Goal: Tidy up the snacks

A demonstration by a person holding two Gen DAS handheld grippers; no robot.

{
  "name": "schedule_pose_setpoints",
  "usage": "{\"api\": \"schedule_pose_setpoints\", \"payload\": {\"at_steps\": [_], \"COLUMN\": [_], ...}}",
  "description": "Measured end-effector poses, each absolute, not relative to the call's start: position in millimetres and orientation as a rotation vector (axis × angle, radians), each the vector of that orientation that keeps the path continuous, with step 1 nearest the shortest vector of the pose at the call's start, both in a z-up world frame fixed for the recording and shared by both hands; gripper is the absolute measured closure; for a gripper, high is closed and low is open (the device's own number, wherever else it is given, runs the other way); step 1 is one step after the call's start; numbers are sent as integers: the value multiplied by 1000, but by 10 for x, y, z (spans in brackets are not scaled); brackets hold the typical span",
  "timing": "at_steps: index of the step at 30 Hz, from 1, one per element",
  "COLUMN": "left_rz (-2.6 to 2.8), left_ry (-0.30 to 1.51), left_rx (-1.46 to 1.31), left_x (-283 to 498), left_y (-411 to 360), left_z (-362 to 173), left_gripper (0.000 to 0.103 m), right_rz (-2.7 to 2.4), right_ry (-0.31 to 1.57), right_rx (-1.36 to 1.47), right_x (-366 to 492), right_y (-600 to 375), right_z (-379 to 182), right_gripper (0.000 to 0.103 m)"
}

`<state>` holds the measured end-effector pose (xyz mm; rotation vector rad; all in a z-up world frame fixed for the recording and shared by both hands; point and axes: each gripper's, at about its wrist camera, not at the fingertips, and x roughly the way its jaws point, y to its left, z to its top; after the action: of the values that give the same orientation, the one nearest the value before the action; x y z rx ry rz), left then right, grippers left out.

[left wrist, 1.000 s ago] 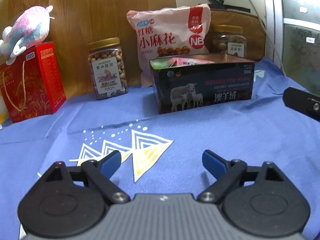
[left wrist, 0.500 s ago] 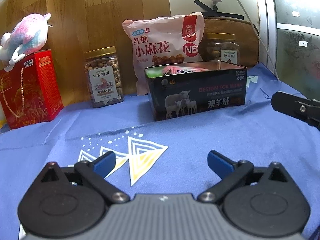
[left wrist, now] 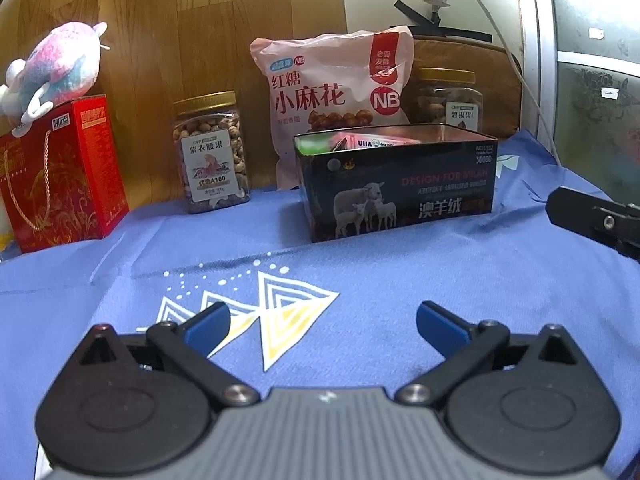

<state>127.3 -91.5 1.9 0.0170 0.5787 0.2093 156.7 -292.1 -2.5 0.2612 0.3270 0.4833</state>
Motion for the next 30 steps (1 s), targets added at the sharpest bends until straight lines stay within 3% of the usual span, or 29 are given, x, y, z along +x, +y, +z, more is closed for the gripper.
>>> {"api": "schedule_pose_setpoints", "payload": {"at_steps": [30], "left_rz": [172], "left_ry": [559], "left_rx": [48], "left_x": [1240], "left_y": [-974], "left_z": [28], "left_gripper": [0], "right_rz": [481], "right_ry": [326], "right_rx": [262], "right_x": [1565], "right_y": [-2919], "right_z": [-30], "right_gripper": [15]}}
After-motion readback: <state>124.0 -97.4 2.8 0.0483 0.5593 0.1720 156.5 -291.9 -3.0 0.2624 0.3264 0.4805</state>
